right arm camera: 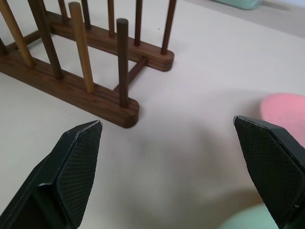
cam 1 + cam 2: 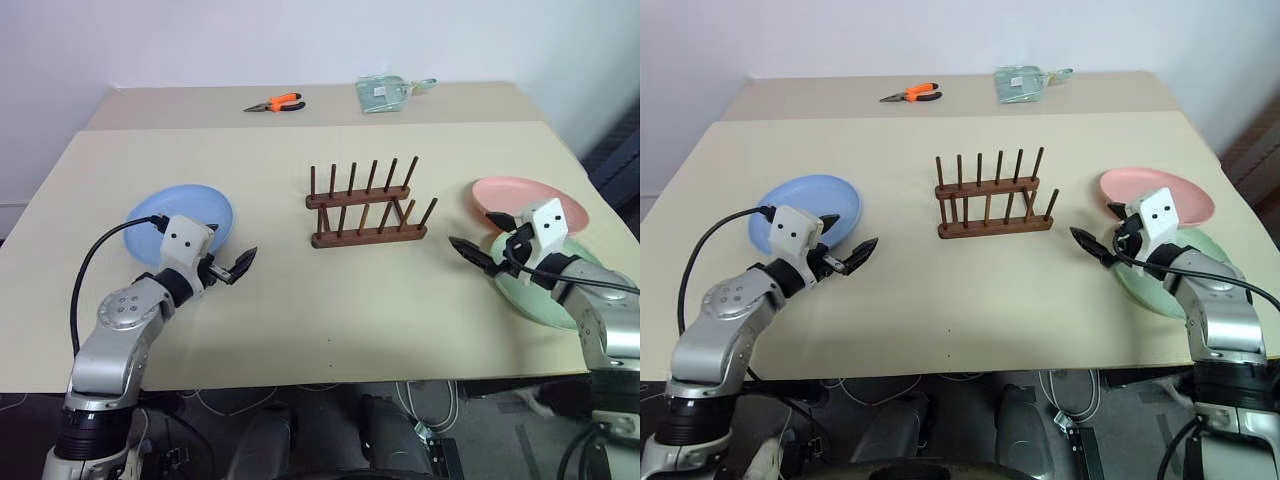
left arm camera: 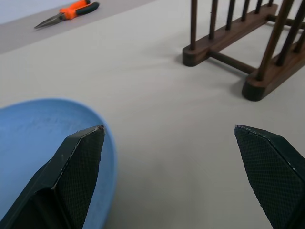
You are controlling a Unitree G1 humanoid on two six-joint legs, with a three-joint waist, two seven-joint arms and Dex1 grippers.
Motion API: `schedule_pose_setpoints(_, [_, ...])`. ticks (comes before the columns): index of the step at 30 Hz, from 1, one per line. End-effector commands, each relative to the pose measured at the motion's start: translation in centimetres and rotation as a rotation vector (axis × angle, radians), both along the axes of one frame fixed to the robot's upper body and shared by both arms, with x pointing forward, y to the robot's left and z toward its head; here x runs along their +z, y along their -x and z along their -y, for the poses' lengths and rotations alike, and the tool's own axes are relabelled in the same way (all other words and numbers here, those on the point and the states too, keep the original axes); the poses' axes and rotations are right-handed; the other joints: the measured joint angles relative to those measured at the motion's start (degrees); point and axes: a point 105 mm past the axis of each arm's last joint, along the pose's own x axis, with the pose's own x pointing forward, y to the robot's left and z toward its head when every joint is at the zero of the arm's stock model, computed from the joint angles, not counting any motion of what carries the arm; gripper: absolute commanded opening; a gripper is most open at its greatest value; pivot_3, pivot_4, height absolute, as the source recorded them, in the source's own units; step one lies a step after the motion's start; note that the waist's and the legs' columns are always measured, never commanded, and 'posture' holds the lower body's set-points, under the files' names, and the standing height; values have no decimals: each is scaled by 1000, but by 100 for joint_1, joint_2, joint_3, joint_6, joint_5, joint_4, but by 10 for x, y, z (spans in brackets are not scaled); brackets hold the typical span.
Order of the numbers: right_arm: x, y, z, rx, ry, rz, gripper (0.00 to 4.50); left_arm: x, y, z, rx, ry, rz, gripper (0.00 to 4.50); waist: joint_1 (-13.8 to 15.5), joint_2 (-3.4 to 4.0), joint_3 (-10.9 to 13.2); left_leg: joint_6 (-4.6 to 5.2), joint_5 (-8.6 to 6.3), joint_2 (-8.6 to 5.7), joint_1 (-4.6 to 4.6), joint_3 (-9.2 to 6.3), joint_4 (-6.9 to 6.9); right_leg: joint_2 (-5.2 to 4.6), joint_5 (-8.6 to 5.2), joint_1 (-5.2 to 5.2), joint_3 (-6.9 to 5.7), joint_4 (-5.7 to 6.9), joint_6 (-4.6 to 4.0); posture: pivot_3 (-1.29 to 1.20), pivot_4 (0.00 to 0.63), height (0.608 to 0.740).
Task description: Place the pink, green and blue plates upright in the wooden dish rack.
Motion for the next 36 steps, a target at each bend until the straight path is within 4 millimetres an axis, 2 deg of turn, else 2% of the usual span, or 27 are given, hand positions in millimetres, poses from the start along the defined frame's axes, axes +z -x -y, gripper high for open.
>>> schedule_pose_setpoints(1, [17, 3, -5, -1, -2, 73, 4500, 6, -3, 5, -48, -2, 17, 4450, -3, 0, 0, 0, 0, 1, 0, 0, 0, 1, 0, 0, -1, 0, 0, 0, 150, 740])
schedule_pose_setpoints(9, [23, 6, -17, 19, -4, 86, 4500, -4, -9, 14, -119, 19, -30, 4450, 1, 0, 0, 0, 0, 0, -2, 0, 1, 0, 6, -1, 0, 0, -8, 0, 150, 740])
schedule_pose_setpoints(11, [15, 13, -39, 96, 11, 50, 4500, -20, -11, 31, -272, -20, -105, 4450, 14, 0, 0, 0, 0, 0, -3, 0, 1, -1, 5, -2, 0, -1, -8, 0, 150, 740])
schedule_pose_setpoints(13, [10, 17, -53, 123, 27, 39, 4500, -37, -15, 44, -405, -106, -160, 4450, 28, 1, -1, 0, 0, -1, -4, -2, 3, 1, 0, -2, -6, 0, -1, 0, 150, 740])
schedule_pose_setpoints(17, [6, 21, -67, 126, 25, 44, 4500, -51, -29, 55, -507, -180, -193, 4450, 14, -1, -1, 2, -1, -4, -14, 0, 6, -2, 2, -6, -4, -4, -4, 0, 150, 740])
schedule_pose_setpoints(19, [3, 26, -76, 127, 21, 51, 4500, -54, -45, 69, -551, -195, -204, 4450, 92, -1, -2, 2, 0, -5, -30, -8, 11, -2, 14, -19, -8, -2, -16, 0, 150, 740])
schedule_pose_setpoints(24, [-4, 43, -84, 93, 12, 57, 4500, -53, -74, 102, -602, -134, -228, 4450, 190, -6, -5, 3, 1, -10, -40, -17, 23, -2, 19, -16, -17, -4, 9, 0, 150, 740])
schedule_pose_setpoints(29, [-6, 53, -77, 23, 21, 63, 4500, -58, -78, 128, -662, -101, -266, 4450, 145, -8, -6, 8, -3, -13, -44, -15, 32, -4, 12, -16, -17, -3, 24, 0, 150, 740])
schedule_pose_setpoints(32, [-6, 55, -73, 3, 32, 67, 4500, -60, -77, 138, -689, -101, -266, 3568, 137, -8, -7, 9, -3, -12, -42, -15, 34, -4, 10, -13, -17, -2, 27, 0, 150, 740])
schedule_pose_setpoints(36, [-4, 55, -68, -6, 45, 71, 4500, -60, -76, 140, -708, -112, -252, 1651, 132, -9, -8, 9, -3, -11, -40, -16, 33, -4, 10, -12, -18, 0, 28, 0, 150, 740])
